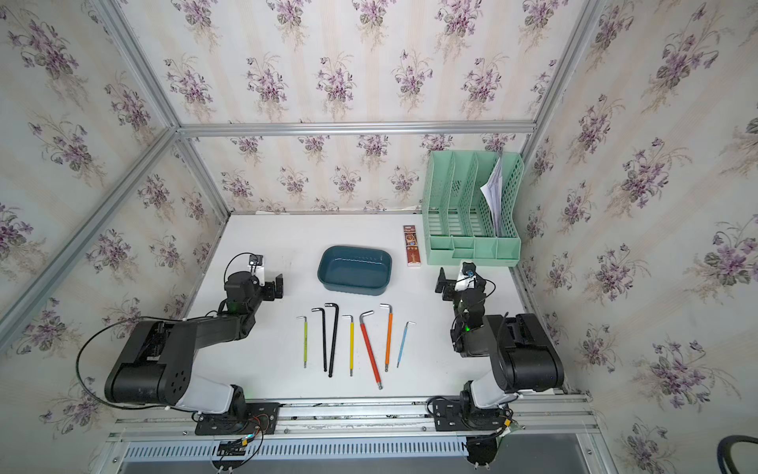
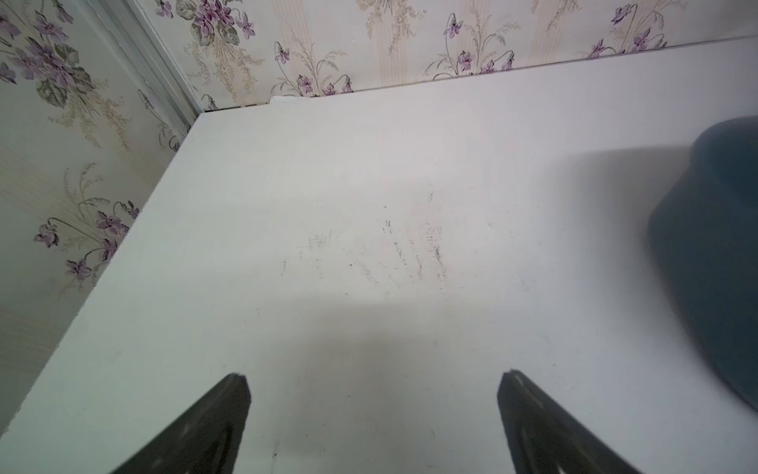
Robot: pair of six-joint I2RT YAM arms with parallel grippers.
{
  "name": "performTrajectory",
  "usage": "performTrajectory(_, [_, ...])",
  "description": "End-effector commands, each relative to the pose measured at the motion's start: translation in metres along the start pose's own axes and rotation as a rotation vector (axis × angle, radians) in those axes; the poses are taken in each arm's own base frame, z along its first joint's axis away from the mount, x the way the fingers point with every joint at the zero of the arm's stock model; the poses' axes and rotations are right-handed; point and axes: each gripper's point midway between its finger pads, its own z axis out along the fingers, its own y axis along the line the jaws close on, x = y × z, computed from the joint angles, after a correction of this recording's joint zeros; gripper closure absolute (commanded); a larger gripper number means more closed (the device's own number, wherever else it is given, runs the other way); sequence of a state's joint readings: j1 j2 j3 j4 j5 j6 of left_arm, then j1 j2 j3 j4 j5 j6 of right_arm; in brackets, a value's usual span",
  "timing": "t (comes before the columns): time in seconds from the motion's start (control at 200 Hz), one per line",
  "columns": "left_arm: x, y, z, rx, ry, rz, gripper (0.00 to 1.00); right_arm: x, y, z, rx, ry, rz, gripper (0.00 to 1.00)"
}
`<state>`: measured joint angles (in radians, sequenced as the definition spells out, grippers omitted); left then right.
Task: Put the hex key on the desktop into the storage box
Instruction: Pick up the Allen key from the center of the board.
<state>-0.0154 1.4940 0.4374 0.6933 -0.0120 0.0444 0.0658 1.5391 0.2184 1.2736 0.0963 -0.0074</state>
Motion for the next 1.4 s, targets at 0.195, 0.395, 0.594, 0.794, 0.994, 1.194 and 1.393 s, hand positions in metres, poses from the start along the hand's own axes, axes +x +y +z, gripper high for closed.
performTrajectory(0.195, [-0.005, 0.001, 0.0, -0.005, -0.015, 0.0, 0.01, -0.003, -0.001, 0.001, 0.005, -0.009, 0.002, 0.0])
performTrajectory(0.395, [-0.005, 0.001, 0.001, -0.002, -0.014, -0.001, 0.01, -0.002, -0.001, 0.0, 0.004, -0.006, 0.002, 0.0])
performTrajectory(0.594, [-0.005, 0.001, 0.001, 0.0, -0.013, -0.003, 0.01, -0.001, -0.001, 0.002, -0.004, 0.0, 0.008, 0.0])
performTrajectory(0.794, [-0.028, 0.019, -0.008, -0.087, 0.067, -0.023, 0.01, -0.015, -0.007, 0.004, 0.036, 0.001, 0.015, 0.0])
performTrajectory(0.994, [-0.078, 0.042, -0.037, -0.188, 0.081, -0.2, 0.01, -0.053, -0.02, 0.007, 0.134, 0.086, 0.107, 0.0])
performTrajectory(1.194, [-0.062, 0.045, -0.061, -0.24, 0.295, -0.436, 0.01, -0.069, -0.013, -0.003, 0.135, 0.262, 0.265, 0.05])
performTrajectory(1.393, [-0.044, 0.005, -0.076, -0.046, 0.448, -0.5, 0.01, -0.062, 0.027, -0.027, -0.051, 0.49, 0.39, 0.21])
